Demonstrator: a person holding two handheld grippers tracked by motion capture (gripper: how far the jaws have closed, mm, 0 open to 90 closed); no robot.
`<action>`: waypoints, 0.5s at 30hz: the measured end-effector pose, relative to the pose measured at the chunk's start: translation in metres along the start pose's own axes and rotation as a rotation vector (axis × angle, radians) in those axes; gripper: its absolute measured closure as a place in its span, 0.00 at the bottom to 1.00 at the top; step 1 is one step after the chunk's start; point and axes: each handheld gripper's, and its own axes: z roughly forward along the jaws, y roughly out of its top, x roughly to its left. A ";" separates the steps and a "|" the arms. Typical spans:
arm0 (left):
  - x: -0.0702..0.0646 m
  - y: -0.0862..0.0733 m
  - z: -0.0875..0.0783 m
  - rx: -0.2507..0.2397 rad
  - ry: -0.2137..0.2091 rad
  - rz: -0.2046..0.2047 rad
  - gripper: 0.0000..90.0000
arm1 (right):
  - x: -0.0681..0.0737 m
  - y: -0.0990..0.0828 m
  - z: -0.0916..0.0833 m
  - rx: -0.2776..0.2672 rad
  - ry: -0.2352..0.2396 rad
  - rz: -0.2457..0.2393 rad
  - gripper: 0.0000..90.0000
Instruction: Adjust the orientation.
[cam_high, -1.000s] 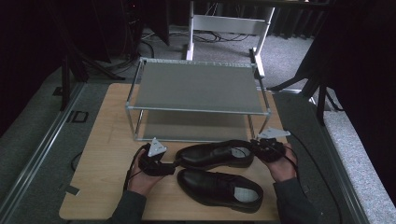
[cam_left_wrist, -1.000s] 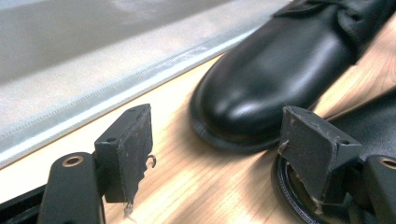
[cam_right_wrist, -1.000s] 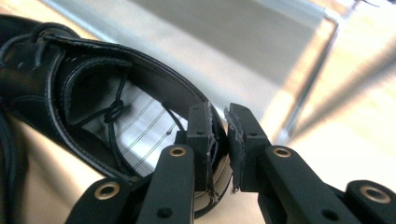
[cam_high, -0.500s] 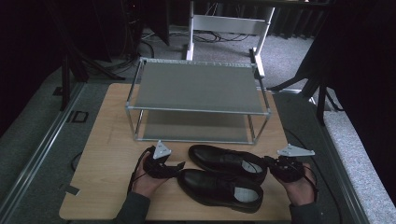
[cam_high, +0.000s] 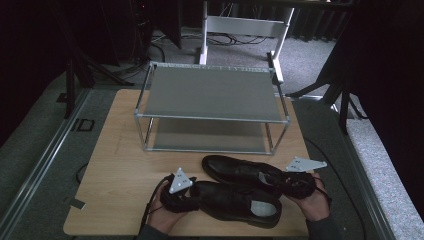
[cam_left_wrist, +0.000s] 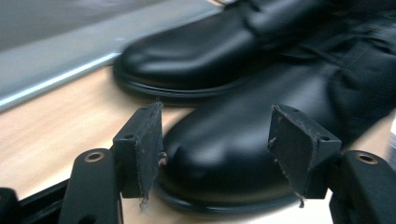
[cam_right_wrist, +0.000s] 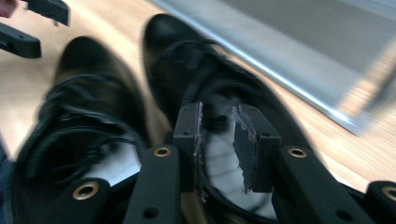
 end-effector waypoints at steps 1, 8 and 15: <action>-0.007 0.000 0.001 0.010 -0.015 0.018 0.41 | 0.002 0.001 0.003 0.008 0.013 -0.011 0.79; -0.027 0.001 0.007 0.032 -0.062 0.063 0.42 | 0.003 0.004 0.026 0.092 0.093 -0.018 0.90; -0.035 -0.001 0.012 0.041 -0.100 0.073 0.45 | 0.006 0.007 0.025 0.099 0.153 0.004 0.94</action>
